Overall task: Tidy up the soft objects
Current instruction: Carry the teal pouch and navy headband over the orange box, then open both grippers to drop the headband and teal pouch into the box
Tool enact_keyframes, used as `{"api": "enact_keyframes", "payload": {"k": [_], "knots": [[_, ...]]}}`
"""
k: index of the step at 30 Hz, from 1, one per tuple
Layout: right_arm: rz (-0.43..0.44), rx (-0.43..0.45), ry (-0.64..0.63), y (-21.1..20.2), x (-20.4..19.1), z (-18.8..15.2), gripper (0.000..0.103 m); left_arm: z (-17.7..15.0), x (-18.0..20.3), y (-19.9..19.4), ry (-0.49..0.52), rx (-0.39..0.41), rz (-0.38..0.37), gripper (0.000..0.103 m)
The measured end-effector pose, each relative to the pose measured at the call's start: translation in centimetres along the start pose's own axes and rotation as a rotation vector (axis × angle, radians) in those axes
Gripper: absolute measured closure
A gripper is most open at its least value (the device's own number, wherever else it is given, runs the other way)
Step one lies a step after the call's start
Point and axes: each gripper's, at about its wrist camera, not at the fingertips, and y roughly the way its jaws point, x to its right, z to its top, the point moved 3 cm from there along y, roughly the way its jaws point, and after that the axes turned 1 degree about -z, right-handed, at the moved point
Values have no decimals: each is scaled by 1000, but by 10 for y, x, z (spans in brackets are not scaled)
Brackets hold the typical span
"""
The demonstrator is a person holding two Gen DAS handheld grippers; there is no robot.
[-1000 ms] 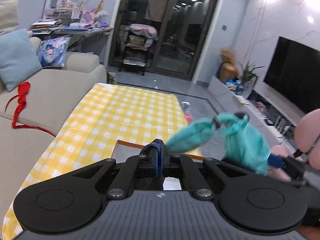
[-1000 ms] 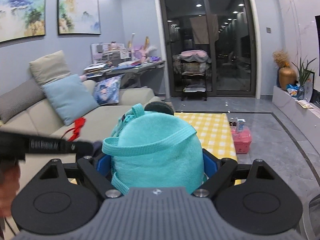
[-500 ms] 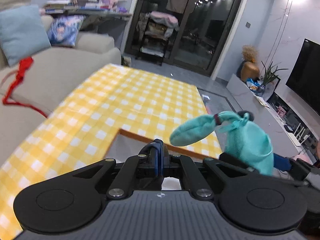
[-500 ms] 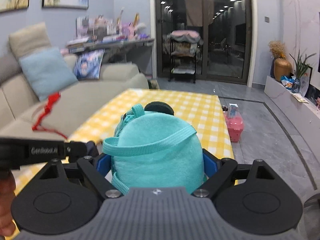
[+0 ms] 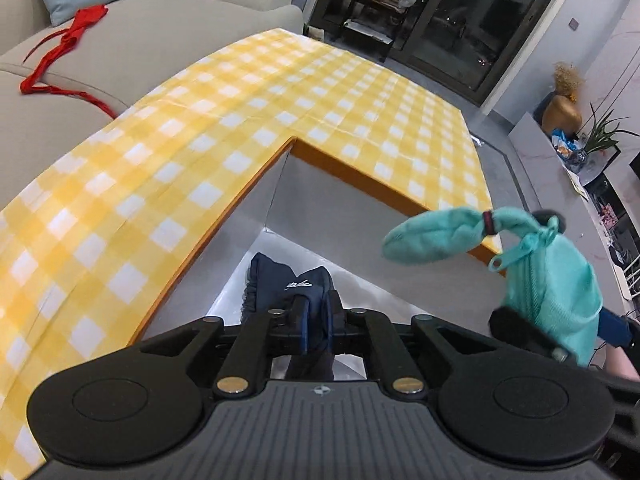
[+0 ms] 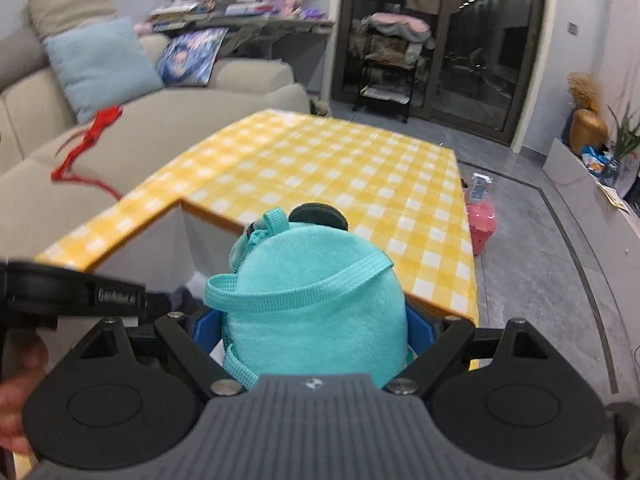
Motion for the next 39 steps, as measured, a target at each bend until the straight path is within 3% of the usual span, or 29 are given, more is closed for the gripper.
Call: {"api": "enact_keyframes", "payload": {"k": [1,3,5,7,11,13,20,32,39], "knots": [[2,-13,-11,2,0,-1,17,0,0,1,-3,-14,-5,65],[5,-30,-32,3,-1,-2,17,0,-1,3,-20,-37,-27,44],[2,-39,-44,4,0,-3,17,-1,-1,1,-35,-32,-46,34],[2,-54,-56,5,1,-3,17,1,2,3,-39,-21,-47,17],[1,-87,-72,7,3,-4,17,0,9,4,6,-30,2,15],[-6,-94,-73,7,2,-3,17,-1,14,1,47,0,18,4],[-1,-159,-85,16,-12,-3,17,-1,20,-7,193,13,136,4],[-15,-259,21,48,-17,-12,16,5,8,-31,236,30,114,4],[-31,-298,-3,54,-27,-12,12,11,-4,-37,217,46,85,4]]}}
